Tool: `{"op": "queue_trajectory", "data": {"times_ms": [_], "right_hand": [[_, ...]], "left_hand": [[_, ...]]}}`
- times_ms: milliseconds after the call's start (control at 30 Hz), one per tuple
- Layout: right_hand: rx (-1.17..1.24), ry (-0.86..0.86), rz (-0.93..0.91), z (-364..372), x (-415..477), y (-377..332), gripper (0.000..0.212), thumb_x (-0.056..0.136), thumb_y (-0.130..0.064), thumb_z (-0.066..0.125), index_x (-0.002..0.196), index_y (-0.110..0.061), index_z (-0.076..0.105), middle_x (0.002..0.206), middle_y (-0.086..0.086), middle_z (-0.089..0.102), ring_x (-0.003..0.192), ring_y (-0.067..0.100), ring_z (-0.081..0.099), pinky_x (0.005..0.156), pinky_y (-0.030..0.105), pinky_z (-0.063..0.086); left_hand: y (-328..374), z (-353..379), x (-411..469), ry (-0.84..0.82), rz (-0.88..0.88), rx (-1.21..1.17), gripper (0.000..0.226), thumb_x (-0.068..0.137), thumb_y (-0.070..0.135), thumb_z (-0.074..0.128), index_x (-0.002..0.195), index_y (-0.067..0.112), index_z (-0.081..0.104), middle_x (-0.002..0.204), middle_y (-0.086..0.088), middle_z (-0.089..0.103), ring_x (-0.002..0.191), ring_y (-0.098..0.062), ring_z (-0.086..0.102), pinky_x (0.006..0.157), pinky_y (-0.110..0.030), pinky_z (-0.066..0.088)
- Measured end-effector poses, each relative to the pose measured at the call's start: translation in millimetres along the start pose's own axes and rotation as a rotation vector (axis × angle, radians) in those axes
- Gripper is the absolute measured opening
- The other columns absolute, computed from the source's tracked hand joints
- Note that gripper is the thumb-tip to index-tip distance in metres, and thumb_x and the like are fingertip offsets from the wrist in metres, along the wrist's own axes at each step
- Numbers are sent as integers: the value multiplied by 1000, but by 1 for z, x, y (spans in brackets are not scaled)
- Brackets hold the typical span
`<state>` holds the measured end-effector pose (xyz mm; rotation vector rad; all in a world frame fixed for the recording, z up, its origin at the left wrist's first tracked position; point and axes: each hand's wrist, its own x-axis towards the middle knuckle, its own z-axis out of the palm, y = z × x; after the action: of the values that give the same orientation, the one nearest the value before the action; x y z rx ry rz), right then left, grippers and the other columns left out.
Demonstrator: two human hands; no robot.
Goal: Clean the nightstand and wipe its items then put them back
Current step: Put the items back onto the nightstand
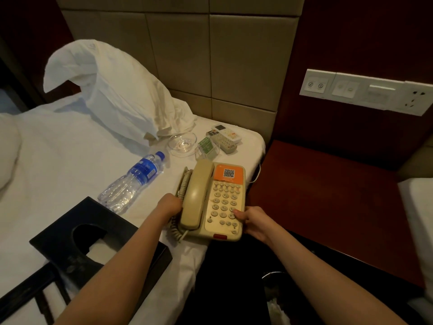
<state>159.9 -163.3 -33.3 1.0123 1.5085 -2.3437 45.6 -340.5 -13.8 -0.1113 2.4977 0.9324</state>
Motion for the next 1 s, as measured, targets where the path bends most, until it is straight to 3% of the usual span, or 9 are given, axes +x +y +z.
{"op": "queue_trajectory", "data": {"times_ms": [100,267,400,600,767,900,1000], "right_hand": [[-4,16,-18,-18,-8,-10,34,89,11,49,123,9,51,91,14,64,98,30,57,84,43,48],[10,70,-60,-55,-14,-37,34,90,8,49,123,8,50,99,16,63,113,35,55,94,47,46],[22,113,-104,-86,-15,-59,34,91,5,48,125,7,49,96,14,62,106,31,54,92,43,45],[89,207,-161,-132,-3,-93,35,91,4,47,126,8,48,99,16,62,114,35,54,90,46,47],[189,230,-217,-162,14,-120,31,94,0,44,125,3,47,100,16,60,114,36,52,92,46,44],[212,240,-259,-181,33,-137,33,95,0,41,127,5,46,100,15,61,118,37,51,92,47,45],[281,234,-271,-192,43,-143,24,95,0,40,116,2,51,97,14,62,97,31,59,73,41,56]], "left_hand": [[13,9,-7,-32,40,-46,31,95,8,39,117,-10,51,116,-27,56,109,-37,54,93,-41,46],[51,32,-4,-58,114,-88,33,94,14,40,116,-7,50,118,-25,55,109,-37,54,81,-36,46],[86,56,7,-112,149,-132,38,94,19,40,119,-7,49,121,-24,54,110,-36,54,79,-34,45],[143,93,24,-198,161,-268,41,95,20,40,125,-7,46,123,-23,53,108,-35,54,74,-33,43],[188,111,47,-354,86,-562,27,97,24,46,108,2,55,92,-13,60,77,-24,59,61,-33,50],[209,120,67,-527,32,-671,38,96,38,45,109,6,58,91,-8,60,81,-21,59,68,-35,51],[214,131,78,-645,-43,-834,50,99,45,31,98,3,58,86,-13,63,79,-25,58,69,-36,48]]}}
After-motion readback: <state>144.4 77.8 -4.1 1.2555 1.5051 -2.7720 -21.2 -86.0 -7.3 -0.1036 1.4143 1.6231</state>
